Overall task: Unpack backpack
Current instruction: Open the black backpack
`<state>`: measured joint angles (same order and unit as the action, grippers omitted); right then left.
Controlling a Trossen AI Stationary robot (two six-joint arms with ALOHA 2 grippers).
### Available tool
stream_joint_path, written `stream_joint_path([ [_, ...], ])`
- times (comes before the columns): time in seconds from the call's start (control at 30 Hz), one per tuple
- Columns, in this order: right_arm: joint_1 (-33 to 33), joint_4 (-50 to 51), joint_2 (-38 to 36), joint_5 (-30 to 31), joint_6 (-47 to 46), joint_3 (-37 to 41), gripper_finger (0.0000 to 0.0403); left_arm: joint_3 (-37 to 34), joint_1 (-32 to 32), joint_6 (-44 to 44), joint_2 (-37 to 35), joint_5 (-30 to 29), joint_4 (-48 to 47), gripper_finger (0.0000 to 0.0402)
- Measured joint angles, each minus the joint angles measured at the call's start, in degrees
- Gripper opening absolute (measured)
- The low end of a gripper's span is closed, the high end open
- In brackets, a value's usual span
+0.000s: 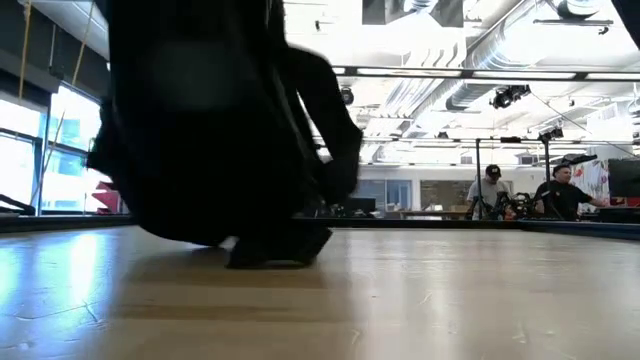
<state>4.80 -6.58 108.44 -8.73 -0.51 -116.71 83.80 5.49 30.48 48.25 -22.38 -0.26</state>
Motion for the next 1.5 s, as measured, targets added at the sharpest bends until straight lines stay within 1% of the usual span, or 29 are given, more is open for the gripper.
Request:
stream_joint_path([
  [0.1, -0.5, -6.0, 0.8, -0.8, 0.4, -0.3, 0.0, 4.3, 0.0, 0.4, 3.9, 2.8, -0.2, 0.0],
  [0.2, -0.1, -10.3, 3.1, -0.9, 0.6, -2.4, 0.0, 9.0, 0.0, 4.3, 8.2, 3.6, -1.2, 0.0],
  [0.3, 1.2, -8.0, 4.8, -2.1, 1.7, -5.4, 0.0, 13.8, 0.0, 7.9, 12.5, 2.4, -2.0, 0.0],
  [0.37, 2.2, -2.5, 4.9, -2.3, 1.8, -6.6, 0.0, 16.0, 0.0, 8.2, 15.3, 2.4, -1.9, 0.0],
  [0.43, 3.1, 4.5, 3.8, -2.4, 1.5, -7.1, 0.0, 17.3, 0.2, 8.2, 17.8, 2.4, -2.5, 0.0],
  [0.53, 4.4, 18.0, 0.1, -5.3, 3.2, -7.1, 0.0, 17.8, 0.1, 7.1, 21.5, 2.6, -5.3, 0.0],
  [0.63, 5.0, 35.3, -5.1, -4.9, 8.9, -7.4, 0.0, 17.6, -0.5, 2.8, 25.0, 2.7, -7.9, 0.0],
  [0.73, 5.0, 53.3, -9.2, -4.6, 13.8, -7.6, 0.0, 17.6, -1.2, -0.9, 27.8, 3.3, -7.8, 0.0],
  [0.8, 4.7, 65.0, -11.1, -4.8, 16.3, -7.6, 0.0, 17.8, -1.7, -2.7, 29.6, 6.6, -7.0, 0.0],
  [0.87, 3.8, 75.7, -12.6, -4.8, 18.8, -7.5, 0.0, 17.8, -2.2, -4.7, 31.4, 11.4, -7.1, 0.0],
  [0.93, 2.8, 84.5, -13.8, -4.2, 21.4, -7.5, 0.0, 17.7, -2.7, -6.0, 33.3, 16.8, -7.9, 0.0],
  [1.0, 2.0, 91.0, -14.3, -3.2, 23.0, -6.8, 0.0, 17.7, -3.2, -6.4, 34.5, 20.7, -9.6, 0.0],
  [1.07, 1.5, 93.9, -15.4, -2.8, 23.4, -3.3, 0.0, 17.7, -3.5, -6.6, 35.4, 21.9, -11.8, 0.0],
  [1.13, 0.7, 93.7, -17.6, -2.8, 23.4, 3.2, 0.0, 17.7, -3.7, -8.2, 36.0, 21.8, -14.4, 0.0],
  [1.23, -0.9, 89.3, -23.3, -2.4, 22.0, 16.9, 0.0, 17.7, -3.7, -12.3, 36.9, 22.1, -19.7, 0.0],
  [1.37, -2.5, 80.0, -32.3, -1.2, 18.7, 36.5, 0.0, 17.7, -3.6, -17.4, 37.4, 25.0, -28.6, 0.0],
  [1.5, -2.7, 76.2, -39.1, -0.3, 16.3, 52.1, 0.0, 16.0, -3.1, -25.0, 38.8, 23.9, -35.4, 0.0009],
])
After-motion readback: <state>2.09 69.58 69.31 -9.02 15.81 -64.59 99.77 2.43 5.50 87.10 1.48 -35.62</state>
